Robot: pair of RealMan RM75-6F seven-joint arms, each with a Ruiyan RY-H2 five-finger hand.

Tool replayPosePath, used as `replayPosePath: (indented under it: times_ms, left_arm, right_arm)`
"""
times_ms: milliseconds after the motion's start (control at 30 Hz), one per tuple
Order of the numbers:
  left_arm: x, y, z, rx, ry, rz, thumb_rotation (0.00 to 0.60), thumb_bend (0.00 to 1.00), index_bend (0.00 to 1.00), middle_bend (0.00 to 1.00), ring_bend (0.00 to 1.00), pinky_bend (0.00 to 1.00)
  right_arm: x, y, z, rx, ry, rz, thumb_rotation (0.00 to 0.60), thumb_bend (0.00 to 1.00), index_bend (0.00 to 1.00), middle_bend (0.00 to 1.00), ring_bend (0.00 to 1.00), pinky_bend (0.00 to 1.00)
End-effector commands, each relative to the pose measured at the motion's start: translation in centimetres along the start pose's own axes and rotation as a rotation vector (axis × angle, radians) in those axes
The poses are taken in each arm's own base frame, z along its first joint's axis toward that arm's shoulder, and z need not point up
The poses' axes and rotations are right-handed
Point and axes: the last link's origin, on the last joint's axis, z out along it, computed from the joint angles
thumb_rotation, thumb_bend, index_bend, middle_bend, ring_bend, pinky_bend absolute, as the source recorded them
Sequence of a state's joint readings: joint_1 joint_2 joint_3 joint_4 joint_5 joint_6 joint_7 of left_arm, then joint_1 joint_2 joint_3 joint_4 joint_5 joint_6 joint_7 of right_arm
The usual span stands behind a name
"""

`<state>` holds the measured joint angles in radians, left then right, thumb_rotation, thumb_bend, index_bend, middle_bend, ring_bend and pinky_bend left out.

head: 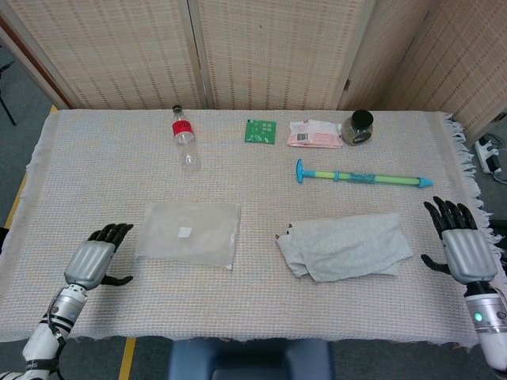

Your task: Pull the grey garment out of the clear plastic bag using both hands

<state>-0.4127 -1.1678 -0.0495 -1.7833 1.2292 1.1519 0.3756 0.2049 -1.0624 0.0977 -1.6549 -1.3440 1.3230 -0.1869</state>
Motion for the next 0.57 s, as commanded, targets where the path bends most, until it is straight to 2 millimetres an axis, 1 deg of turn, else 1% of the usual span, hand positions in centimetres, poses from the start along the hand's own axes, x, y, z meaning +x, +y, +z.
replayPosePath:
  times_ms: [33,100,167,200,267,333,567]
  left_arm:
    - [0.6,-3.0,-5.2,0.069,0.185,0.013,0.487,0.17,0.07,0.13,0.09,0.19]
    - [0.4,-4.1,-6.8,0.083,0.259,-0.002,0.488,0.17,0.08,0.13,0.09,0.18]
    - [-0.2,-5.5,-8.3,0.116,0.307,-0.013,0.486,0.17,0.10,0.13,0.08,0.18]
    - [-0.5,-6.1,-8.7,0.131,0.318,-0.015,0.488,0.17,0.10,0.13,0.09,0.18]
    - [-0.8,-6.7,-8.8,0.148,0.305,-0.002,0.485,0.17,0.12,0.14,0.09,0.18]
    - [-0.6,-7.0,-8.8,0.150,0.311,0.003,0.481,0.17,0.14,0.14,0.09,0.18]
    - [-1.1,-7.8,-8.7,0.213,0.249,0.045,0.482,0.17,0.14,0.15,0.09,0.18]
  right_arm:
    - [-0.9,-0.5,-2.6,-0.054,0.037,-0.007,0.600,0.14,0.00,0.00,0.00,0.00]
    - [-1.3,-0.2,-2.9,-0.071,0.031,0.008,0.600,0.14,0.00,0.00,0.00,0.00]
    - [-1.4,0.0,-2.7,-0.067,0.020,0.011,0.600,0.14,0.00,0.00,0.00,0.00]
    - [-1.4,0.2,-2.7,-0.071,0.017,0.014,0.600,0.14,0.00,0.00,0.00,0.00]
    - [-1.4,0.6,-2.5,-0.087,0.008,0.016,0.600,0.14,0.00,0.00,0.00,0.00]
    - [-1.3,0.7,-2.5,-0.095,0.005,0.028,0.600,0.14,0.00,0.00,0.00,0.00]
    - [-0.7,1.2,-2.6,-0.111,0.033,0.049,0.600,0.14,0.00,0.00,0.00,0.00]
